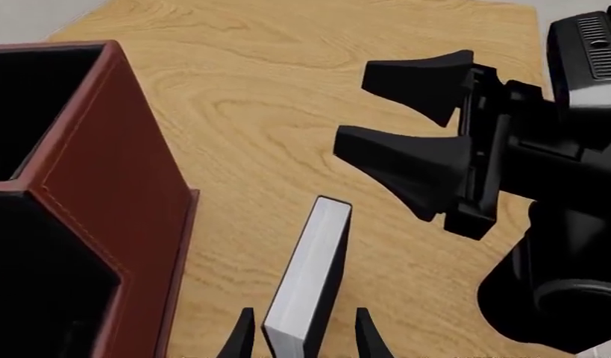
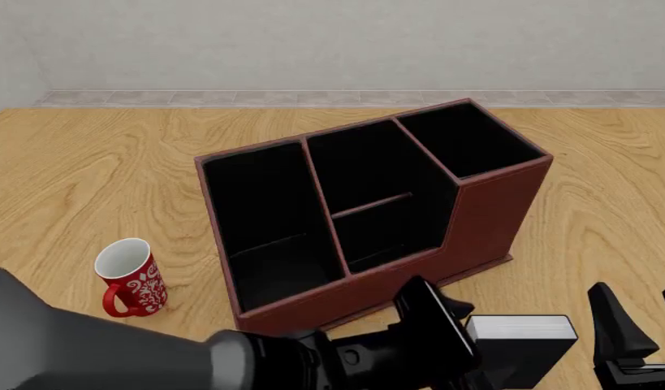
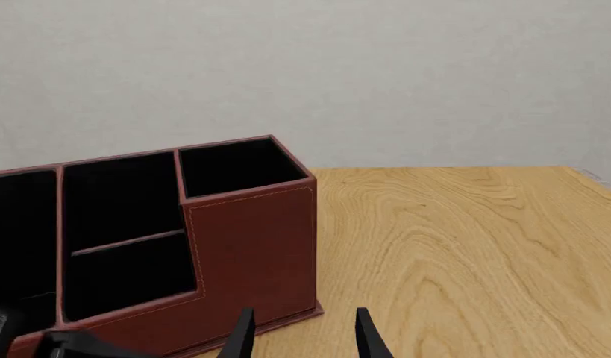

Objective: Pick up the book and place it in the back compartment of the caddy.

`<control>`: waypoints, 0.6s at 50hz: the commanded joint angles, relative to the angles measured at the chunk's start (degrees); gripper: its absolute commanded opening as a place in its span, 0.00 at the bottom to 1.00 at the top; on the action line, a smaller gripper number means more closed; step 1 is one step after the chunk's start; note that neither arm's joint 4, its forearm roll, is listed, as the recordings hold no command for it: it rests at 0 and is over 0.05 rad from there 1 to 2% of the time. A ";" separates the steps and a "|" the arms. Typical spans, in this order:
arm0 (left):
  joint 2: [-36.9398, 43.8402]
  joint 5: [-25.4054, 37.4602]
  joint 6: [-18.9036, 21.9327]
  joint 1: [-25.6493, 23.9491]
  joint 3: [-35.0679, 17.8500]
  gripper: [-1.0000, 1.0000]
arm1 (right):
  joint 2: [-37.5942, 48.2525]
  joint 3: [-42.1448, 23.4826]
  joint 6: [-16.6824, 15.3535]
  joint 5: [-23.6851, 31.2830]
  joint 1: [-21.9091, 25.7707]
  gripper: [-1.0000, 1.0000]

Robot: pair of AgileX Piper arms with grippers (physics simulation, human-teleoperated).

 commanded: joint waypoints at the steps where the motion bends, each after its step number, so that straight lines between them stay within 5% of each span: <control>1: 1.70 -0.25 -0.98 0.05 -0.05 1.00 | 0.00 0.00 0.00 -0.01 -0.01 1.00; 30: 3.07 0.69 -2.20 0.36 -0.73 1.00 | 0.01 0.00 -0.01 -0.01 -0.01 1.00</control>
